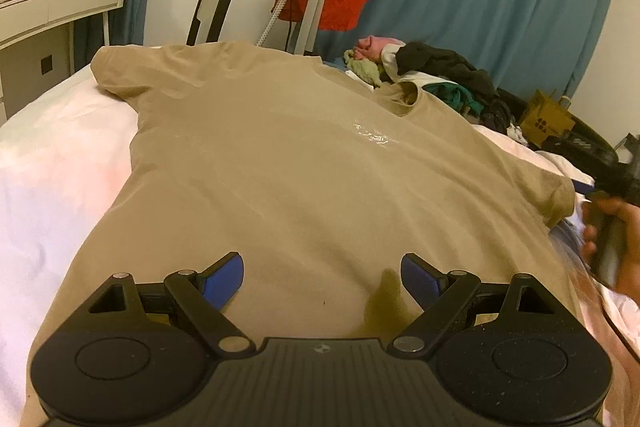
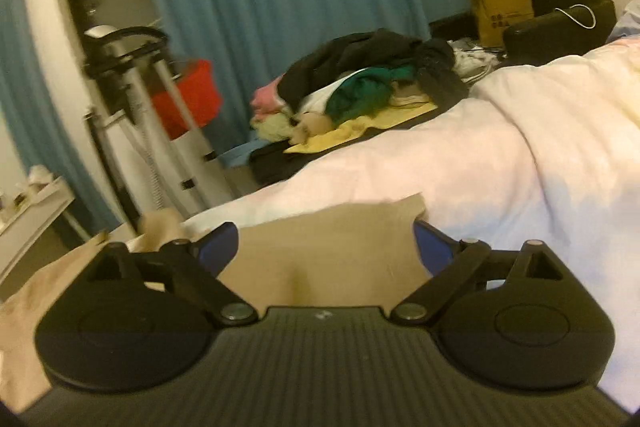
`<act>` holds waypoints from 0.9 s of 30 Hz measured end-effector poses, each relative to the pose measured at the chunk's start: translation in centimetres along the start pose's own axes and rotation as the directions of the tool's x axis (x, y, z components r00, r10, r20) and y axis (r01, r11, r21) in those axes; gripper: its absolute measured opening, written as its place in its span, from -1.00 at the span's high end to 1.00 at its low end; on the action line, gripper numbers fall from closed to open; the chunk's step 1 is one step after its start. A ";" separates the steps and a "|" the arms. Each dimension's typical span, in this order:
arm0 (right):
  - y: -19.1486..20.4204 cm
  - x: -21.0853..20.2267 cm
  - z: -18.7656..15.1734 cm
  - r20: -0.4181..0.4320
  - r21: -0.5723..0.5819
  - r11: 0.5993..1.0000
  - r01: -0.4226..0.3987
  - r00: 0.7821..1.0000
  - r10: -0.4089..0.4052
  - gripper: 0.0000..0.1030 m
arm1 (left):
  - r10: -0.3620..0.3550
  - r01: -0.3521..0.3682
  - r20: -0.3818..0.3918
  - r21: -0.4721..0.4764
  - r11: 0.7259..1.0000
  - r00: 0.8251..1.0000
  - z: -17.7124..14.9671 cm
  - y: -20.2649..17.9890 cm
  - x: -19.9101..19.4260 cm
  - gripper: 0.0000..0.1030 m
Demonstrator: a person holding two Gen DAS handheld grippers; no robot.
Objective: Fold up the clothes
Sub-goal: 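Grasp the beige T-shirt body with the left gripper and fold it over lengthwise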
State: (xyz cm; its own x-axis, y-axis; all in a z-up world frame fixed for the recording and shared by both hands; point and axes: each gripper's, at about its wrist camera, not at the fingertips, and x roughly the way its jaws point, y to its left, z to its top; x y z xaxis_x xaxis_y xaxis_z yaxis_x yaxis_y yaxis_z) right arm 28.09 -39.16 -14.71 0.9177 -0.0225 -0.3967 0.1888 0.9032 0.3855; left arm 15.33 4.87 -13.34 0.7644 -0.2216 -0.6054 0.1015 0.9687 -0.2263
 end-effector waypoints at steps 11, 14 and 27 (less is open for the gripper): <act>4.0 -16.9 -4.9 -0.177 0.006 1.000 -0.002 0.984 0.003 -0.83 | 0.049 -0.041 -0.112 0.067 0.997 0.993 -0.7 0.9 -4.8 -0.69; 5.0 -20.8 -5.2 -0.151 -0.016 1.000 -0.026 0.988 0.023 -0.83 | 0.078 -0.068 -0.112 0.090 0.994 0.991 -0.5 2.2 -7.8 -0.68; 6.5 -22.7 -8.7 -0.233 0.014 0.999 -0.051 0.971 0.053 -0.83 | 0.214 -0.246 -0.417 -0.025 0.969 0.883 -1.0 9.9 -9.1 -0.45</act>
State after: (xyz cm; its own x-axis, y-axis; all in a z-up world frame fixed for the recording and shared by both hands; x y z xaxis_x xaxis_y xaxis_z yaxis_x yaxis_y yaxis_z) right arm 5.40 -29.08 -10.44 0.8196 0.1262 -0.5589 0.1461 0.8972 0.4168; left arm 8.76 16.35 -10.79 0.4314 -0.0352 -0.9015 -0.1056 0.9904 -0.0892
